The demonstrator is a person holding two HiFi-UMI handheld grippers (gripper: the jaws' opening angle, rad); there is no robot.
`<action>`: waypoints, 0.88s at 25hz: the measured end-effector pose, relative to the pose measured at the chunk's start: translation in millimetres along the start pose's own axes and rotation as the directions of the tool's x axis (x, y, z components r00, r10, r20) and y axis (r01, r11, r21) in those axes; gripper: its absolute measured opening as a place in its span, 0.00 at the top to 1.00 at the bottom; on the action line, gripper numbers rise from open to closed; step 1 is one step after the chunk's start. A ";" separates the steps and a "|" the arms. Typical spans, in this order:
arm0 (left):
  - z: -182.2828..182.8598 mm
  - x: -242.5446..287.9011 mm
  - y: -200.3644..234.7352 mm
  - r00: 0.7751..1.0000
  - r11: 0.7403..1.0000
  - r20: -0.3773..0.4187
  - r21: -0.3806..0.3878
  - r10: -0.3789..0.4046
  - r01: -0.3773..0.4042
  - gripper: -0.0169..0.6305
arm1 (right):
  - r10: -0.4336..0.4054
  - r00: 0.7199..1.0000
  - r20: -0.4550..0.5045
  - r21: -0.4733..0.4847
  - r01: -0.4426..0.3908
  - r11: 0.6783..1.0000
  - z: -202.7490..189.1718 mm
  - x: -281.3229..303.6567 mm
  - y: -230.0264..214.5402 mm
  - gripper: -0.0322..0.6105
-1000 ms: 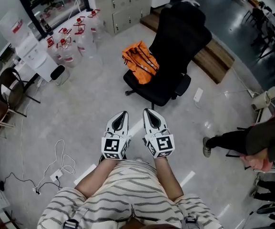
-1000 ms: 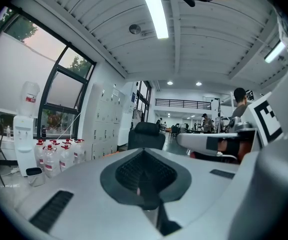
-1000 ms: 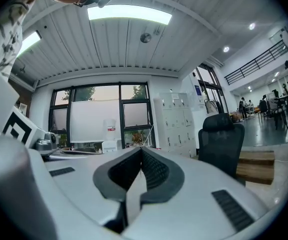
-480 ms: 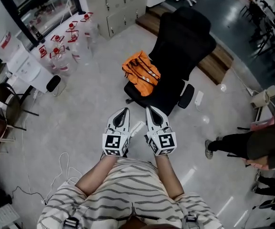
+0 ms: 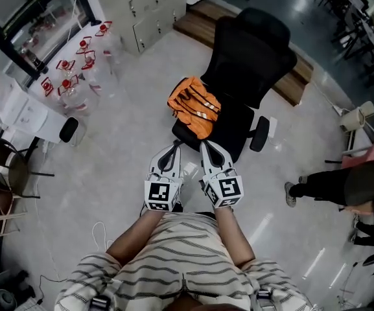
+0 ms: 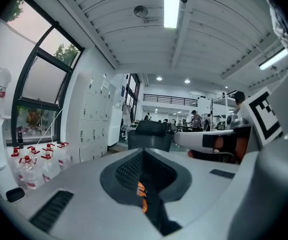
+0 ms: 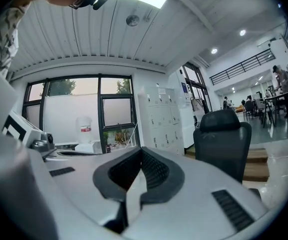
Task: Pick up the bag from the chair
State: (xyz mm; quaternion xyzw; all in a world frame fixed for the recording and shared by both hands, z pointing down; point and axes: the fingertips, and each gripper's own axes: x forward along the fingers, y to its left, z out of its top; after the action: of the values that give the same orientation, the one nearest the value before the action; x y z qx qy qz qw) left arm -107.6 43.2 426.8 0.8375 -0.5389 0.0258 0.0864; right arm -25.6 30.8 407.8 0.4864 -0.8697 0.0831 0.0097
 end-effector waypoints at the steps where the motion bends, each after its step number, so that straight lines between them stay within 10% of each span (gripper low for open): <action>1: 0.4 4.9 5.3 1.000 1.000 -0.005 0.003 -0.011 0.011 0.94 | -0.008 1.000 -0.002 0.002 0.008 1.000 0.5 6.9 -0.7 0.92; 22: -15.8 86.3 36.3 0.995 0.998 -0.085 -0.023 -0.057 0.055 0.94 | -0.079 0.997 -0.015 0.067 0.080 0.995 -9.7 64.8 -49.1 0.92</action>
State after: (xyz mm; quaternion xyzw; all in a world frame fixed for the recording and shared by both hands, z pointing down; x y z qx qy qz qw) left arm -103.7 -46.2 458.4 0.8495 -0.5111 0.0539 0.1189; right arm -18.7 -47.6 430.3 0.5201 -0.8463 0.1151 0.0018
